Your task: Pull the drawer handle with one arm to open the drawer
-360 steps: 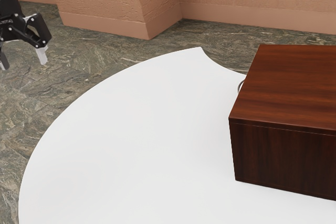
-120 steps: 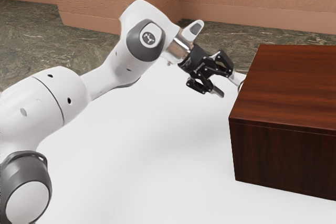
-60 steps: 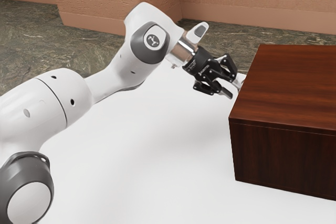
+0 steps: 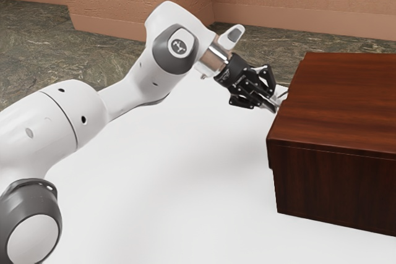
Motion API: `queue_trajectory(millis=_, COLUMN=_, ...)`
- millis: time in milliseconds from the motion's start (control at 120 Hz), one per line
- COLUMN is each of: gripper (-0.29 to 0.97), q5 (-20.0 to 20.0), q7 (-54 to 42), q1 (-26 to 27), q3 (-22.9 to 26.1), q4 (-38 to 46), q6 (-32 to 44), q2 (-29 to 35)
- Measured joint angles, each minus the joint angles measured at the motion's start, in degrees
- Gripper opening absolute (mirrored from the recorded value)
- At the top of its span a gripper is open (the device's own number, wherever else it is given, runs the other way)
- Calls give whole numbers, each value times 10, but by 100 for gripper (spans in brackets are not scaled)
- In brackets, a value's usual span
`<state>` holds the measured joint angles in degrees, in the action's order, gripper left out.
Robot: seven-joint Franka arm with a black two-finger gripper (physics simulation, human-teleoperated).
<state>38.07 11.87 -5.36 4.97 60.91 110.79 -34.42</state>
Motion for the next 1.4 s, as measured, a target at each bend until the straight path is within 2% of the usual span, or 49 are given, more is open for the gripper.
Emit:
queue_trajectory(millis=542, gripper=-2, q5=-2, q7=-1, q1=-12, q3=-3, q4=2, q6=-1, q2=4)
queue_trajectory(millis=1017, gripper=-2, q5=-2, q7=-2, q1=-20, q3=-14, q4=49, q6=-3, q2=38)
queue_trajectory(millis=1400, gripper=-2, q5=-3, q7=-2, q1=-27, q3=-24, q4=52, q6=-2, q2=42)
